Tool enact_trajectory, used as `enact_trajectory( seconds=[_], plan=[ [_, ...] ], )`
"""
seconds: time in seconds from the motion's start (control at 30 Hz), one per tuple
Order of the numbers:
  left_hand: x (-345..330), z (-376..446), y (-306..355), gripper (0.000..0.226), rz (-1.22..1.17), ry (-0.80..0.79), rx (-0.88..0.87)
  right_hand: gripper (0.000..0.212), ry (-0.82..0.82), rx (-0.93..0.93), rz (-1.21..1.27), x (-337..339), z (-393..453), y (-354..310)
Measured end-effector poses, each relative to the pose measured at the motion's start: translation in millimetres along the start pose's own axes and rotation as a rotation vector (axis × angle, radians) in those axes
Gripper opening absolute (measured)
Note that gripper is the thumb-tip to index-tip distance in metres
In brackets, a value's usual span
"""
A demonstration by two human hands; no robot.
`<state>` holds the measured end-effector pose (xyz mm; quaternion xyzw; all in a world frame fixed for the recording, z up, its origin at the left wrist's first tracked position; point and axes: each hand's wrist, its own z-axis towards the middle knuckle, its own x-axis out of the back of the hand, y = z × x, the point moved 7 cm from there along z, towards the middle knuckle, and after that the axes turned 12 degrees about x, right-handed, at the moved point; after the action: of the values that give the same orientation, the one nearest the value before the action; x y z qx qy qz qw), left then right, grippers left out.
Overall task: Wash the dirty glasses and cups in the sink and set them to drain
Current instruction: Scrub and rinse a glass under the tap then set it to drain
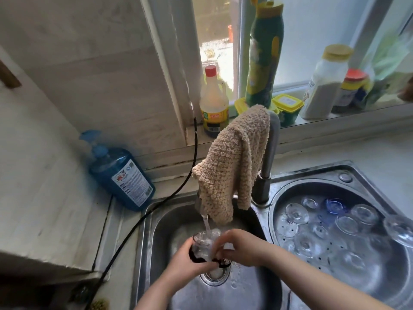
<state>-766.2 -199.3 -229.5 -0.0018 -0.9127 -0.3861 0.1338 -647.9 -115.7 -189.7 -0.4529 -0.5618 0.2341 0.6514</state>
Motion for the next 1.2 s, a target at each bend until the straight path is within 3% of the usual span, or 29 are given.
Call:
enact_trajectory(
  seconds=[0.2,0.3,0.43,0.53,0.6,0.67,0.73,0.8,0.97,1.0,1.1,1.2],
  plan=[
    [-10,-10,11,0.064,-0.153,-0.066,0.073,0.019,0.226,-0.117,0.562,3,-5,5],
    [-16,-11,16,0.062,-0.279,-0.048,0.111,0.010,0.324,-0.191,0.708,3,-2,9],
    [-16,-10,21,0.041,-0.473,0.004,0.152,0.006,0.381,-0.258,0.831,2,2,8],
    [-18,-6,23,0.051,-0.644,-0.005,0.163,0.014,0.491,-0.413,0.928,-5,4,13],
    [-20,-5,27,0.061,-0.720,-0.031,0.142,0.023,0.575,-0.463,1.152,-9,3,14],
    [-21,-5,29,0.070,-0.711,-0.005,0.121,0.013,0.609,-0.562,1.320,-13,-2,13],
    [-22,-8,29,0.061,-0.732,0.058,0.112,0.011,0.580,-0.683,1.367,-21,-9,15],
    [-25,-9,25,0.050,-0.834,0.051,0.122,0.006,0.562,-0.749,1.354,-29,-11,18],
    [-32,-9,24,0.043,-1.038,-0.109,0.133,0.030,0.547,-0.775,1.366,-38,-7,16],
    [-32,-9,25,0.043,-1.052,-0.111,0.156,0.027,0.528,-0.738,1.261,-33,-6,17],
    [-26,1,16,0.032,-1.089,0.015,0.268,0.013,0.595,-0.484,0.585,-7,-5,16],
    [-22,16,0,0.022,-1.114,0.229,0.341,0.025,0.560,-0.240,0.213,1,0,-6]
  ],
)
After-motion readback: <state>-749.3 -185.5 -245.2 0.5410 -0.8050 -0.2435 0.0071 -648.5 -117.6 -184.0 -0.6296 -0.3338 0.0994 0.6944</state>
